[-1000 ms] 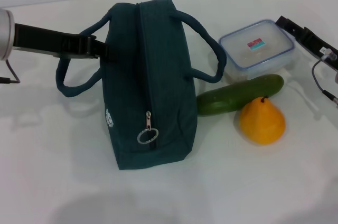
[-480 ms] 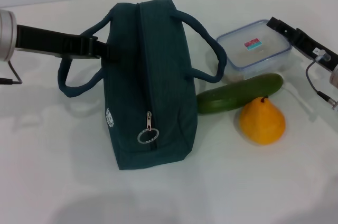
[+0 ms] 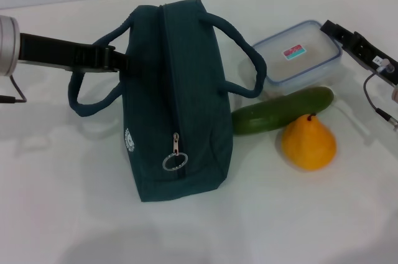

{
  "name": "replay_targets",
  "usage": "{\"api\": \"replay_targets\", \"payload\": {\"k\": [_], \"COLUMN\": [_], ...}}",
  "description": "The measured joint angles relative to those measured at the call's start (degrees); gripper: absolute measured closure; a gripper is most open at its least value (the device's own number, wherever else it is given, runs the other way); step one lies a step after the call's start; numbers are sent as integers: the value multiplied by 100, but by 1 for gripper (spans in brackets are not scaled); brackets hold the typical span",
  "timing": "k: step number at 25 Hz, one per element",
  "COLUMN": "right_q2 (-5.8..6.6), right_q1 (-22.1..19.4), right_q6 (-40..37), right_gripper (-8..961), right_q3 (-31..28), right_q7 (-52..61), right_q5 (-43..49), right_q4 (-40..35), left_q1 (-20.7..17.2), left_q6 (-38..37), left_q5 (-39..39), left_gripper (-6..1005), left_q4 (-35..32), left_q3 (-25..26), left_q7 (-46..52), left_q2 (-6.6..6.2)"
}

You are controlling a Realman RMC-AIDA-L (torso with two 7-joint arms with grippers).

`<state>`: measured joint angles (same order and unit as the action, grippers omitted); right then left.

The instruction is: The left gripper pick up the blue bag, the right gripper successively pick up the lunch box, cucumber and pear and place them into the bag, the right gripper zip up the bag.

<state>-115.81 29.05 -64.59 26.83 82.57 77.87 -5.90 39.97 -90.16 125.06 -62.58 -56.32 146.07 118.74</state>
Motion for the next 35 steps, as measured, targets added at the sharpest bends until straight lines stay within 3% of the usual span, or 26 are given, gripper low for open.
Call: {"api": "replay_targets", "payload": {"k": [1, 6, 14, 19, 35], "right_q2": [-1, -4, 17, 35, 51], "right_q1": [-22, -47, -16, -79, -153], "right_q6": [-53, -110, -166, -545, -1298], "right_gripper": [430, 663, 742, 843, 857], "right_q3": [-2, 26, 68, 42, 1], "right_q7": [28, 30, -9, 61, 243], "right_q5": [-1, -1, 39, 11, -8], "right_q4": [1, 1, -7, -43, -85], "left_q1": [0, 7, 51, 55, 64], "left_q6": [0, -1, 1, -4, -52], "left_q5": [0, 0, -14, -50, -565], "left_gripper": [953, 953, 952, 952, 953], "left_q4": [0, 0, 0, 0, 146], "left_q3": [0, -2, -2, -2, -2], "left_q7": [0, 0, 12, 38, 156], "left_q2": [0, -8, -24, -29, -106]}}
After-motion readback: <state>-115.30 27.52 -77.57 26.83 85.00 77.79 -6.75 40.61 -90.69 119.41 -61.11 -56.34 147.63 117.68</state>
